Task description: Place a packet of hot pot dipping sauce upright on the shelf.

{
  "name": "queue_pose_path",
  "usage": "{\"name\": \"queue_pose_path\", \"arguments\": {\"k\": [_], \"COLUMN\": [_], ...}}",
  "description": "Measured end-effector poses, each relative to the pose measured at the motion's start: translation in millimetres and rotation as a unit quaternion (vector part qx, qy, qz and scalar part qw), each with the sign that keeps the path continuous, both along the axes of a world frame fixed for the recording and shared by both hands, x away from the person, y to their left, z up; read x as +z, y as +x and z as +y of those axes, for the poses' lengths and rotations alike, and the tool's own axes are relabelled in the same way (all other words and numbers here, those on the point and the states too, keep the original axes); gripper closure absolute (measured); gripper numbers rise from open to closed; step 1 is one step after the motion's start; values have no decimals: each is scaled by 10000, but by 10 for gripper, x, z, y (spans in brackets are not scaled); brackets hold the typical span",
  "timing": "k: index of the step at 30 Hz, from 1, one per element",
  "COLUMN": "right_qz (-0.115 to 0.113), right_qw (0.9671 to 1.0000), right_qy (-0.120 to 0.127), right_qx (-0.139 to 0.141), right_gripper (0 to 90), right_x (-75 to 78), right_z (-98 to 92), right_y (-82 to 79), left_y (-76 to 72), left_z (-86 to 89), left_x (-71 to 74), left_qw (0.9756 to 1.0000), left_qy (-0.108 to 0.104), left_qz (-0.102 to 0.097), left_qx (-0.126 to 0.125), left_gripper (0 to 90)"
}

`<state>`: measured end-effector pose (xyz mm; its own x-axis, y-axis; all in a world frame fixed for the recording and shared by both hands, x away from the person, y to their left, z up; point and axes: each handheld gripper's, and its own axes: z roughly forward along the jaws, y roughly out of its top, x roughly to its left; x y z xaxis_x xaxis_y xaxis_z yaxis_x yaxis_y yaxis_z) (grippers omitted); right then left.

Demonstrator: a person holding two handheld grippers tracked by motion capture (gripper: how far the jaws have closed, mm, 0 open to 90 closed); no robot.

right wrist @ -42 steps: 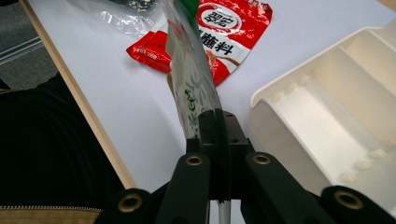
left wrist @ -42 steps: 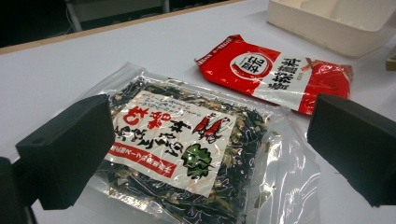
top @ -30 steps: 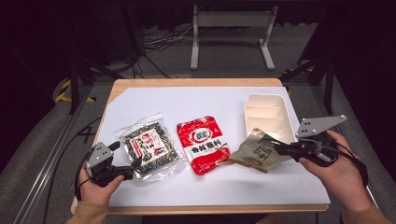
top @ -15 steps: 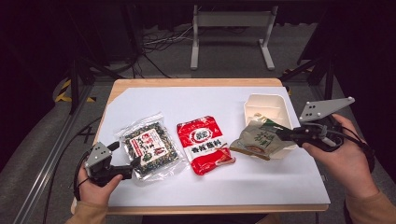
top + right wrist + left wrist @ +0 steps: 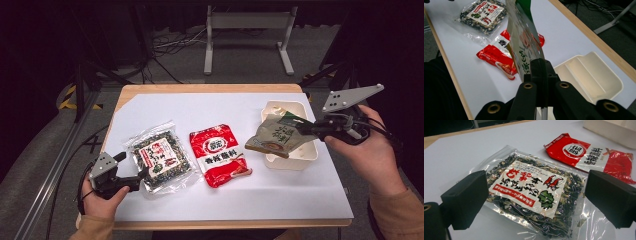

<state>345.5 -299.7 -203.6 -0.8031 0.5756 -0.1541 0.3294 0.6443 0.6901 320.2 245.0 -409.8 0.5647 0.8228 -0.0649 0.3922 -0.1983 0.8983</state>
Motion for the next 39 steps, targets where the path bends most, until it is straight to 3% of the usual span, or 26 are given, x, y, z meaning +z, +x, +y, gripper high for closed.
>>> {"name": "queue_pose_path", "arguments": {"k": [19,39], "right_qz": [-347,-631], "right_qw": [9993,9974], "right_qy": [1,-118], "right_qx": [-129,-321], "right_gripper": [894,893], "right_x": [202,226], "right_z": [-175,-366], "right_y": [382,791], "left_y": [2,-42], "left_z": [17,39], "left_x": [-6,-8], "left_qw": [10000,10000], "left_qy": [-25,-17], "left_qz": [16,-8], "left_qx": [24,49], "left_gripper": [57,59]}}
